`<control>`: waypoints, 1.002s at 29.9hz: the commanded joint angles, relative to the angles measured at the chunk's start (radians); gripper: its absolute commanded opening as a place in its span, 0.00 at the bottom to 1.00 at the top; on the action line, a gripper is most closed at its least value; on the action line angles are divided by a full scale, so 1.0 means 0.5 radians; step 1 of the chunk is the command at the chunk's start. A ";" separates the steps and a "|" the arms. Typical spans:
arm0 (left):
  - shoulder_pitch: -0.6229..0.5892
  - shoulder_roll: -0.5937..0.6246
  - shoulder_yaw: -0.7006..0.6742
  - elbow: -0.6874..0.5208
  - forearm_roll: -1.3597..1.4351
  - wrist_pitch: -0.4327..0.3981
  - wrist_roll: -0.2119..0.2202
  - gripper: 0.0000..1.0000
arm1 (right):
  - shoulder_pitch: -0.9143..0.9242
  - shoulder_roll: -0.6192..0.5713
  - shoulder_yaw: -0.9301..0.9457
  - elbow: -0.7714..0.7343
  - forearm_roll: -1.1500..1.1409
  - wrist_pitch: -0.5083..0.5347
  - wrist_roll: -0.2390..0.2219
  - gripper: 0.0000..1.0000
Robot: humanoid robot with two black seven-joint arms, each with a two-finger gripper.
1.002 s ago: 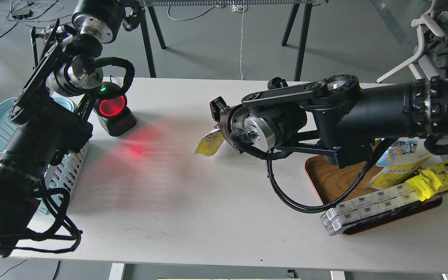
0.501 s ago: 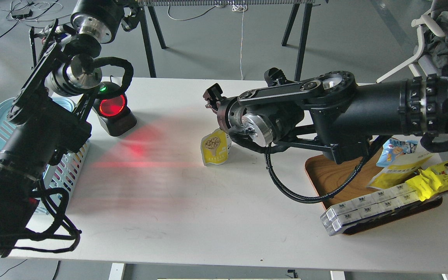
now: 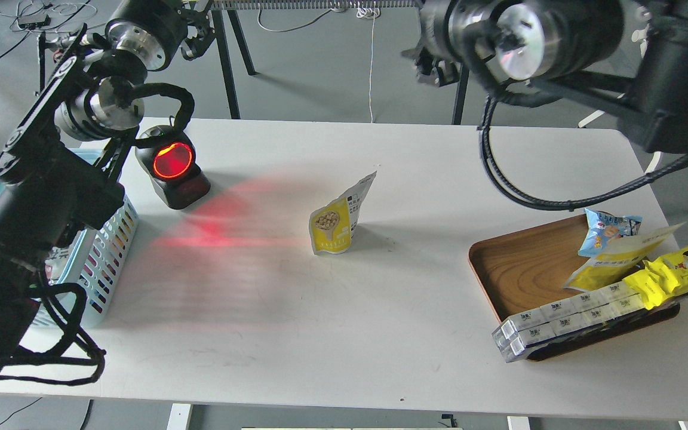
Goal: Scan snack and place in basket
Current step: 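Open the right gripper and withdraw the right arm upward, then reach the left gripper toward the standing yellow packet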
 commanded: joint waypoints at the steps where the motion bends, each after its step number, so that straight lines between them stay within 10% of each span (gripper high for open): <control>1: -0.120 0.158 0.217 -0.014 0.064 0.002 0.007 1.00 | -0.292 -0.279 0.343 -0.024 -0.082 0.150 0.112 0.96; 6: -0.243 0.486 0.515 -0.112 0.190 -0.016 0.004 1.00 | -0.789 -0.449 0.782 -0.278 -0.082 0.624 0.321 0.96; 19: -0.154 1.775 1.040 -1.556 1.121 -0.035 0.004 1.00 | -1.627 -0.243 1.556 -1.020 -0.067 1.481 0.490 0.96; 30: -0.053 1.537 1.359 -1.714 2.238 -0.155 0.017 1.00 | -1.741 -0.197 1.550 -1.058 -0.079 1.641 0.481 0.97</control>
